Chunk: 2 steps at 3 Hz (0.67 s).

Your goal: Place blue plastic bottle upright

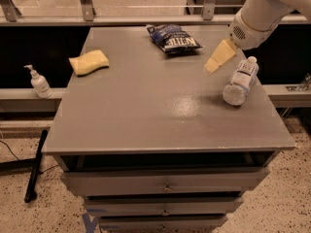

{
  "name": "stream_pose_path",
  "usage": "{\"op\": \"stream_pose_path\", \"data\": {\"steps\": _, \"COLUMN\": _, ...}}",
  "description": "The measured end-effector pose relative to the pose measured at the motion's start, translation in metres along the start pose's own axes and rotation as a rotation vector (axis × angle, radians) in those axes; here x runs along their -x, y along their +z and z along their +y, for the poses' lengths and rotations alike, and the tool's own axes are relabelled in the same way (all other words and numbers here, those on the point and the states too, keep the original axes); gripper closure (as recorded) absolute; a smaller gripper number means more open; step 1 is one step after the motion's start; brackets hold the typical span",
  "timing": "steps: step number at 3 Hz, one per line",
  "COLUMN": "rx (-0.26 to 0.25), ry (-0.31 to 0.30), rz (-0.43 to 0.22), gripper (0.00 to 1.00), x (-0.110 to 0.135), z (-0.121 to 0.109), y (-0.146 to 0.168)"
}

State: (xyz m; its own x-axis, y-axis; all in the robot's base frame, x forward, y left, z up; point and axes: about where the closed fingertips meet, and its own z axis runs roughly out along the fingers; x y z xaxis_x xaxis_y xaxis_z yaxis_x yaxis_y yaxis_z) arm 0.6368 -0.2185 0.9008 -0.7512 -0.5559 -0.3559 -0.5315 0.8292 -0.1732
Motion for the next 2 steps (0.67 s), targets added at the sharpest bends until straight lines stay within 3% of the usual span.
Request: {"op": "stream_pose_path", "data": {"steps": 2, "rx": -0.107, "ry": 0.317, "rz": 0.055, "gripper": 0.00, "x": -0.001, "z": -0.045, "y": 0.018}}
